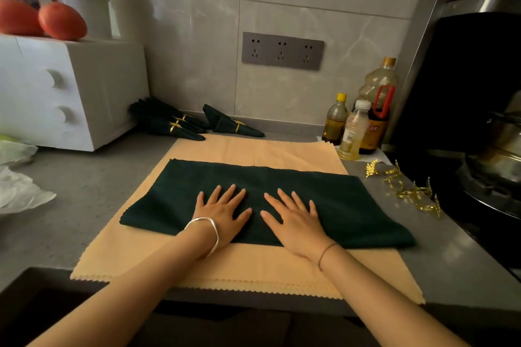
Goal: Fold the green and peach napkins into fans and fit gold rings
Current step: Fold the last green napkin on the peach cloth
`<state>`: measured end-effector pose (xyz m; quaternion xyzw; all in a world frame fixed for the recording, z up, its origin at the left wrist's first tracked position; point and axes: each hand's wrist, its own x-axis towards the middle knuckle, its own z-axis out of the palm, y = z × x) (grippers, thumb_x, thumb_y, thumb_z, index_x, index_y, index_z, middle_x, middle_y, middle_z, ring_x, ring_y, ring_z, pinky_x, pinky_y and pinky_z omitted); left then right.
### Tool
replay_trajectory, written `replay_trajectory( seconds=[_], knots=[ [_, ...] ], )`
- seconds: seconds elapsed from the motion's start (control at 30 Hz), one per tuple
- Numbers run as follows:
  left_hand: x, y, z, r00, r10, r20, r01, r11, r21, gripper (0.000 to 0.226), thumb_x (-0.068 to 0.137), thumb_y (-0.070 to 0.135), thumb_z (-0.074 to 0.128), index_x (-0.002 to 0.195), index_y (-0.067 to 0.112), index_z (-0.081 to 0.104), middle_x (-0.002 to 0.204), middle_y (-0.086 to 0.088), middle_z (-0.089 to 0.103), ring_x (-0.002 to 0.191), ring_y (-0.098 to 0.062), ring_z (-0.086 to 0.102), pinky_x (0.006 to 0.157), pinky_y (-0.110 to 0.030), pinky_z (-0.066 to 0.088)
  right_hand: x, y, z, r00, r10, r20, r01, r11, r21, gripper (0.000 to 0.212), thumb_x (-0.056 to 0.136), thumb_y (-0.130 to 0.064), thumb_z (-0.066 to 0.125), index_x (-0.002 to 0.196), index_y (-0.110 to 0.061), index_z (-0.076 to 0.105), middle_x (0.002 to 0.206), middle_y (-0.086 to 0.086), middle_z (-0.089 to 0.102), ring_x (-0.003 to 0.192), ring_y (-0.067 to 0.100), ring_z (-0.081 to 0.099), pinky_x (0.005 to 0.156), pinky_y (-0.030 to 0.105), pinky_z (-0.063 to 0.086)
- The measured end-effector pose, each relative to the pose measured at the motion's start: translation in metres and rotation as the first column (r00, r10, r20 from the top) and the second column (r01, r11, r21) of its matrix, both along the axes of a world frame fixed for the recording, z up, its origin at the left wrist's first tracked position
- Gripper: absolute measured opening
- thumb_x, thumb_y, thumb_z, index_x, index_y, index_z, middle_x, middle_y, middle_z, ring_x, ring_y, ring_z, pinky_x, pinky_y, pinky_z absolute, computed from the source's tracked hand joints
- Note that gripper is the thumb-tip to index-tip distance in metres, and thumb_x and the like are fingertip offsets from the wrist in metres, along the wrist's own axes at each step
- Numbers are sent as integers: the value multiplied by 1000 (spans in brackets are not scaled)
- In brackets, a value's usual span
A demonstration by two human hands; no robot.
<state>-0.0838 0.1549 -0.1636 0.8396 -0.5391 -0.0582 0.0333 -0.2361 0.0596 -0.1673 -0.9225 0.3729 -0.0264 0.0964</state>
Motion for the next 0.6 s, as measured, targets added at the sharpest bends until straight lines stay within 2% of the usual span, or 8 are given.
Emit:
replay_trajectory(
  seconds=[0.17, 0.4, 0.6],
  knots=[
    [28, 9, 0, 996, 94, -1, -94, 995, 14, 67, 92, 66, 16, 150, 38, -3, 159, 7, -7, 146, -22, -8, 117, -50, -6, -39, -29, 1, 996, -86, -22, 86, 996, -15, 56, 95, -61, 12, 148, -43, 5, 158, -9, -2, 146, 16, -6, 117, 47, -4],
    [69, 30, 0, 969, 246, 18, -246, 969, 1, 66, 93, 65, 15, 150, 37, -2, 159, 6, -5, 147, -22, -4, 118, -49, 0, -102, -62, 0, 977, -214, 5, 214, 976, -42, 59, 95, -59, 12, 149, -38, 4, 158, -8, -3, 145, 13, -4, 118, 36, 0],
    [76, 36, 1, 960, 279, 4, -279, 960, -13, 66, 93, 65, 15, 150, 36, -1, 160, 5, -3, 147, -24, -4, 118, -47, 0, -119, -78, 2, 962, -272, -24, 271, 962, -10, 60, 97, -55, 13, 150, -30, 2, 159, -6, -5, 146, 13, -3, 118, 35, -1]
  ],
)
